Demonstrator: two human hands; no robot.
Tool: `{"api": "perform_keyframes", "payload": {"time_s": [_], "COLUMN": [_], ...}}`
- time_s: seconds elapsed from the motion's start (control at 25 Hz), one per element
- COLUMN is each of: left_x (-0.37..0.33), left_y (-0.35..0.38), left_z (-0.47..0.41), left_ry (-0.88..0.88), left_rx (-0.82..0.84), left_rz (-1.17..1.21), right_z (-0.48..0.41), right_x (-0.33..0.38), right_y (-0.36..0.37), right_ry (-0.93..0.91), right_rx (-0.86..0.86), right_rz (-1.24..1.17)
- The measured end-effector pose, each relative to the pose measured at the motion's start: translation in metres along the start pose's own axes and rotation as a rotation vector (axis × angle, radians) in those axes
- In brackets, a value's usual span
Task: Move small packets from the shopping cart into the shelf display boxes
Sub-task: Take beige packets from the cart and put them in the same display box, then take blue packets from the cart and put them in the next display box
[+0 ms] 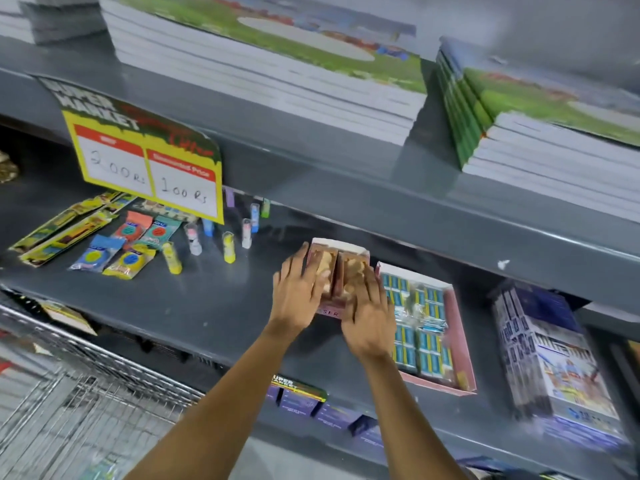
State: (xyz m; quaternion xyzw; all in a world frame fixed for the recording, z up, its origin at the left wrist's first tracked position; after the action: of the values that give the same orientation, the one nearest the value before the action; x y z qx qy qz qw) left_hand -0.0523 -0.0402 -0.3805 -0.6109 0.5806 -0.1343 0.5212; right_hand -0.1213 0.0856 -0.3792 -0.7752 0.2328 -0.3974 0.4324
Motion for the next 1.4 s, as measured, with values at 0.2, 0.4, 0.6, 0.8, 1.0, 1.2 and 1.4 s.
{"api": "perform_keyframes", "payload": {"time_s": [0.2,0.4,0.6,0.8,1.0,1.2,1.4], "left_x": [0.008,0.010,0.007,0.008,0.020,0.090,0.205], "left_y": [0.010,0.015,0.015,0.014,-0.020,-0.097,-0.151], "left_z": [0.019,0.004,0.003,0.002,0.008,0.068,0.211], "left_ry": [0.156,0.137,0.163,0.181,0.149,-0.064,-0.571], "left_rx": [0.080,0.141,0.126,0.147,0.036,-0.202,-0.361], "left_rz": [-0.081,-0.126,-0.118,-0.127,-0.154,-0.179,-0.230], "right_z": [0.003,-0.012,-0.013,-0.016,-0.010,0.037,0.129], "right_x": [-0.004,-0.001,-0.004,-0.005,0.009,0.112,0.222], "right_y": [0.004,0.009,0.013,0.016,0.006,0.037,0.098], "right_ry": [-0.029,0.011,-0.001,-0.015,-0.069,-0.382,-0.586], "right_rx": [0.066,0.132,0.122,0.100,-0.062,-0.050,0.177], "right_rz": [0.093,0.137,0.160,0.124,-0.010,-0.205,-0.457]}}
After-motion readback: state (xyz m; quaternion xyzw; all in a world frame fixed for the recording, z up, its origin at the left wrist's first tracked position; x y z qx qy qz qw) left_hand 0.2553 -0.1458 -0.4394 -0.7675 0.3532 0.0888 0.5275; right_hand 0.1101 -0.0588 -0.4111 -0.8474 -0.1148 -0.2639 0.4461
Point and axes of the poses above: each hand's wrist, its own z-axis away from the middle knuckle, its own y-axis out of the palm, x = y × z, the point moved 2 cm from there along -z, towards the middle knuckle, and after that the axes turned 9 degrees about y, right-handed, at the moved point
